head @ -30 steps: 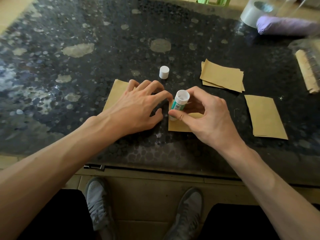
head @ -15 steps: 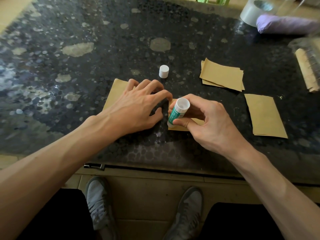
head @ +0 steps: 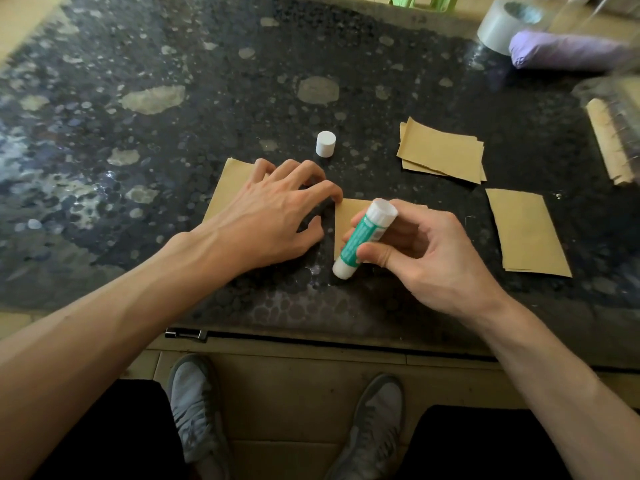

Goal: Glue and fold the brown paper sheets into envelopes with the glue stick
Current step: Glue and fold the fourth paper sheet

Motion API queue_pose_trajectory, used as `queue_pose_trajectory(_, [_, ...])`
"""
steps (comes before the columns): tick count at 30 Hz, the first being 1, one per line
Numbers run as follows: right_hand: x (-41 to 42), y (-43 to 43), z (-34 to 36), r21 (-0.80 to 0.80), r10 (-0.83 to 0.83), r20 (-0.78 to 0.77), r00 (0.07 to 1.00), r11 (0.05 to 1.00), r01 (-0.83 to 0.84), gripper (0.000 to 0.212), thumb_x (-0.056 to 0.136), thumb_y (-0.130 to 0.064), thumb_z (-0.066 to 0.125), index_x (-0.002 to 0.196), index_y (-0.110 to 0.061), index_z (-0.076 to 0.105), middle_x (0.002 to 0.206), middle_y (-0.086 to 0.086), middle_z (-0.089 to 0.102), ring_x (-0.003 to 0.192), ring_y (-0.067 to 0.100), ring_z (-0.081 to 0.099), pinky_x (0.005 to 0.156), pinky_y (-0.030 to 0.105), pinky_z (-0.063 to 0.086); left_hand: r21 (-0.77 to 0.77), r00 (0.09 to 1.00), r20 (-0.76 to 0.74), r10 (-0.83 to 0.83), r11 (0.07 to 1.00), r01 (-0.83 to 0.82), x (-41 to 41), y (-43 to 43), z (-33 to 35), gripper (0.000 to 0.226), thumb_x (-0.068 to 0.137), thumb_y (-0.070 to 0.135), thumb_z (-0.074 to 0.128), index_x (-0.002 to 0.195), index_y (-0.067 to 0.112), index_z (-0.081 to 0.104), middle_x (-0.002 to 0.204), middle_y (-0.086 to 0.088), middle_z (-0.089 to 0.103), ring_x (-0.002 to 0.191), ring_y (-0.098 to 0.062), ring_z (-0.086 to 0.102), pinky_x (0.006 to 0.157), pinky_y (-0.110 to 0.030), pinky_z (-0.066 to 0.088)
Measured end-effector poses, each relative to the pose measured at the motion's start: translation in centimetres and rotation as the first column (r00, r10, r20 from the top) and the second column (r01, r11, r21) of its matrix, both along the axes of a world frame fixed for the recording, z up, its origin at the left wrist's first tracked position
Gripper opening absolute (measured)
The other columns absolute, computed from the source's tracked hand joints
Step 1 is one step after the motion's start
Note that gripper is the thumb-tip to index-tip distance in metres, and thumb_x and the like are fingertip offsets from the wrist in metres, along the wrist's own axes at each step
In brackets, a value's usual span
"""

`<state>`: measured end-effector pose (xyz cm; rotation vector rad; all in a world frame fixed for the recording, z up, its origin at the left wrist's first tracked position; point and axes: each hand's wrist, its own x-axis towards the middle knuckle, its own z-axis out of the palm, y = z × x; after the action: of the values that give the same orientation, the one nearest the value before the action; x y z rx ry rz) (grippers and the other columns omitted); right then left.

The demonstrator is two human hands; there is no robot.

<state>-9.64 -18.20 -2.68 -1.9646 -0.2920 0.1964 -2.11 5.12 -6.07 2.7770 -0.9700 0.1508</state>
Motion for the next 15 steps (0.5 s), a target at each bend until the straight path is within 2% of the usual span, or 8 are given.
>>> queue_pose_trajectory(3, [0.0, -0.8, 0.2, 0.219, -0.121, -0.059, 0.991, 0.967, 0.131, 0.031, 0.089, -0.020, 0.073, 0.119, -0.013, 0.070, 0.115, 0.004, 0.077, 0.113, 0.020, 0.073, 0.097, 0.037, 0.059, -0.013, 1.000, -0.021, 0.004, 1.000, -0.004, 0.0, 0.0, 0.1, 0.039, 0.098, 0.039, 0.051, 0.137, 0.037, 0.052, 0.135, 0.006, 0.050, 0.126, -0.017, 0.048, 0.101, -0.040, 0.032])
queue_pose_trajectory(5, [0.4, -1.4, 0.3, 0.291, -0.223, -0.051, 0.973, 0.929, 0.229, 0.034, 0.091, -0.022, 0.071, 0.122, -0.009, 0.068, 0.117, 0.008, 0.076, 0.116, 0.025, 0.071, 0.101, 0.046, 0.057, -0.030, 0.999, -0.043, 0.004, 1.000, -0.005, 0.0, 0.0, 0.1, 0.040, 0.099, 0.047, 0.045, 0.137, 0.038, 0.052, 0.135, 0.007, 0.049, 0.127, -0.015, 0.046, 0.103, -0.039, 0.032])
queue_pose_trajectory(7, [0.9, -1.7, 0.3, 0.321, -0.305, -0.045, 0.951, 0.897, 0.303, 0.037, 0.091, -0.022, 0.071, 0.124, -0.005, 0.067, 0.116, 0.009, 0.076, 0.116, 0.025, 0.071, 0.100, 0.046, 0.058, -0.052, 0.998, -0.068, 0.009, 0.999, -0.013, -0.2, -0.1, 0.2, 0.046, 0.095, 0.060, 0.041, 0.135, 0.041, 0.052, 0.134, 0.010, 0.048, 0.127, -0.012, 0.044, 0.105, -0.039, 0.032])
queue_pose_trajectory(11, [1.6, -1.9, -0.2, 0.278, -0.373, -0.004, 0.928, 0.891, 0.359, 0.035, 0.093, -0.022, 0.074, 0.123, -0.006, 0.068, 0.115, 0.007, 0.076, 0.114, 0.021, 0.072, 0.099, 0.043, 0.059, -0.127, 0.991, -0.134, 0.031, 0.991, -0.048, -0.4, -0.3, 0.0, 0.055, 0.083, 0.073, 0.049, 0.129, 0.042, 0.054, 0.130, 0.014, 0.045, 0.125, -0.010, 0.042, 0.108, -0.035, 0.027])
queue_pose_trajectory(15, [1.6, -1.6, -0.4, 0.087, -0.292, 0.136, 0.947, 0.955, 0.283, 0.029, 0.093, -0.017, 0.077, 0.121, -0.013, 0.069, 0.115, -0.002, 0.075, 0.111, 0.011, 0.071, 0.098, 0.030, 0.058, -0.128, 0.990, -0.134, 0.044, 0.990, -0.062, -0.3, -0.6, -0.3, 0.059, 0.077, 0.075, 0.055, 0.127, 0.043, 0.052, 0.130, 0.013, 0.043, 0.125, -0.011, 0.040, 0.104, -0.031, 0.021])
